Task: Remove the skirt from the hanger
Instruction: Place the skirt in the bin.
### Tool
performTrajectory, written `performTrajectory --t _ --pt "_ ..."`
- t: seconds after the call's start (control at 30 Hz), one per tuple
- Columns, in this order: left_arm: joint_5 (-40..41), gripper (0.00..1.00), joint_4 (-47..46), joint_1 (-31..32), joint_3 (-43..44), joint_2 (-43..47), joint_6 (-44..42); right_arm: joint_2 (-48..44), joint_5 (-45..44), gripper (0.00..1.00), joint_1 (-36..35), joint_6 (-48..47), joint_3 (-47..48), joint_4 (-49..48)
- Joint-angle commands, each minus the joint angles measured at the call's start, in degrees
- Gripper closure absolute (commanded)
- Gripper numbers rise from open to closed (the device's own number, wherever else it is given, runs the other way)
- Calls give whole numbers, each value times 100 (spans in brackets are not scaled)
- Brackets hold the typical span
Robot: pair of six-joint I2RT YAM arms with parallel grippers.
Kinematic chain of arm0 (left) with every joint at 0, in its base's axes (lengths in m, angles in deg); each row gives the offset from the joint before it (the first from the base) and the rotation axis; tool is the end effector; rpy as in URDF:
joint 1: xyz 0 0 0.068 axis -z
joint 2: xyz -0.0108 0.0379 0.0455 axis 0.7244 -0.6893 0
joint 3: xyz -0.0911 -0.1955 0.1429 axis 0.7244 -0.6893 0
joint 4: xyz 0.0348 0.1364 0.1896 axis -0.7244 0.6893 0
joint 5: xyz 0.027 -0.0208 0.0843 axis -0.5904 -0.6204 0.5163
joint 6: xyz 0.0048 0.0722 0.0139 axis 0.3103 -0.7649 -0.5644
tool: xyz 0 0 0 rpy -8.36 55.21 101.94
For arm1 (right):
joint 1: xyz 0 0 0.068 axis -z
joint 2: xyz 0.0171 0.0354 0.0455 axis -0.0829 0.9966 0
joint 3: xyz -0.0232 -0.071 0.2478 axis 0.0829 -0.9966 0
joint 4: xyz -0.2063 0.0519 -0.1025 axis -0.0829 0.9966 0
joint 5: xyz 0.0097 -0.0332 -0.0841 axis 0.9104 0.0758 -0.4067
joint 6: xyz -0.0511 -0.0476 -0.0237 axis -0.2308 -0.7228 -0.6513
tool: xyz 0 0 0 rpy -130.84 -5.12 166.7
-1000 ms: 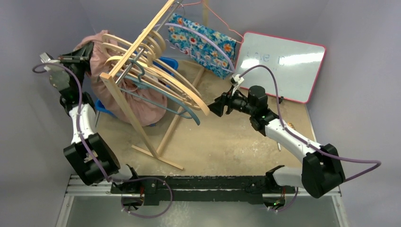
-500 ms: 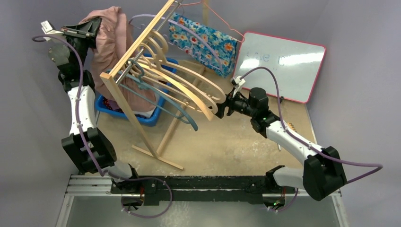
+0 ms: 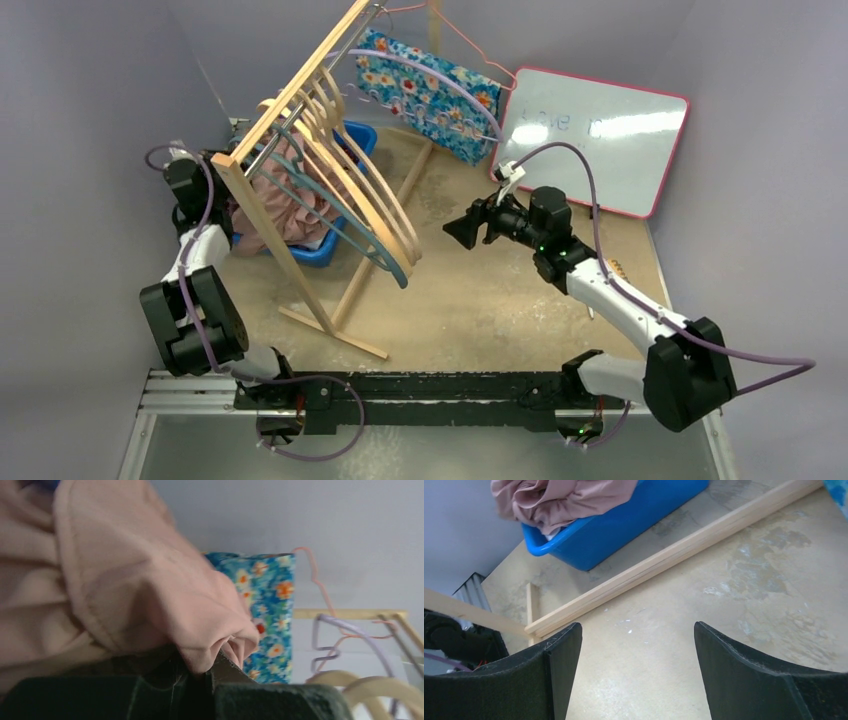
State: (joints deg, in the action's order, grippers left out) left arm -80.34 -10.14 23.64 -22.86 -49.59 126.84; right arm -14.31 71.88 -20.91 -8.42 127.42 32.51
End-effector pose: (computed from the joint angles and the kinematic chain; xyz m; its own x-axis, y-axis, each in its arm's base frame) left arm 0.3263 0.1021 0.2944 -0.1583 -0.9801 -0.1200 -0.0310 0.1264 -0.9915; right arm 0.2405 0.1470 0.2915 -0.3080 0.1439 -0.9404 -0.7394 0.5859 0.3318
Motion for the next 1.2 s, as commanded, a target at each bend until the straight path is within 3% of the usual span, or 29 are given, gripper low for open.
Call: performTrajectory --t 0.0,0.3,0.4,0.47,0.6,0.7,0.8,0.9,1.03,1.17 --pt "-86 100 356 58 -615 344 -1158 -227 -688 15 225 -150 244 249" --pt "360 100 2092 148 -373 -311 -2812 -162 -690 9 1552 -312 1206 938" --pt "645 77 2583 289 -49 -310 -3214 -35 -699 9 1574 -531 1874 1043" --pt "648 74 2602 414 99 -431 -3260 89 -734 8 1574 -613 2251 1046" --pt "665 75 2354 628 339 -991 -2998 640 -785 7 1574 -816 3219 1125" --pt "477 92 2141 642 640 -1727 -2790 1182 -878 7 1574 -1157 4134 1382" --pt "610 91 2402 641 919 -2051 -2920 1843 -1000 4 1579 -1722 5244 1908" --pt "866 75 2665 658 944 -1722 -3192 2608 -832 3 1583 -2354 6444 2600" --pt "1249 43 3206 661 1035 -986 -3647 3750 -157 5 1583 -2900 8257 3662" --pt "1615 28 3920 659 1251 -443 -4112 4313 359 14 1574 -2980 9141 4061"
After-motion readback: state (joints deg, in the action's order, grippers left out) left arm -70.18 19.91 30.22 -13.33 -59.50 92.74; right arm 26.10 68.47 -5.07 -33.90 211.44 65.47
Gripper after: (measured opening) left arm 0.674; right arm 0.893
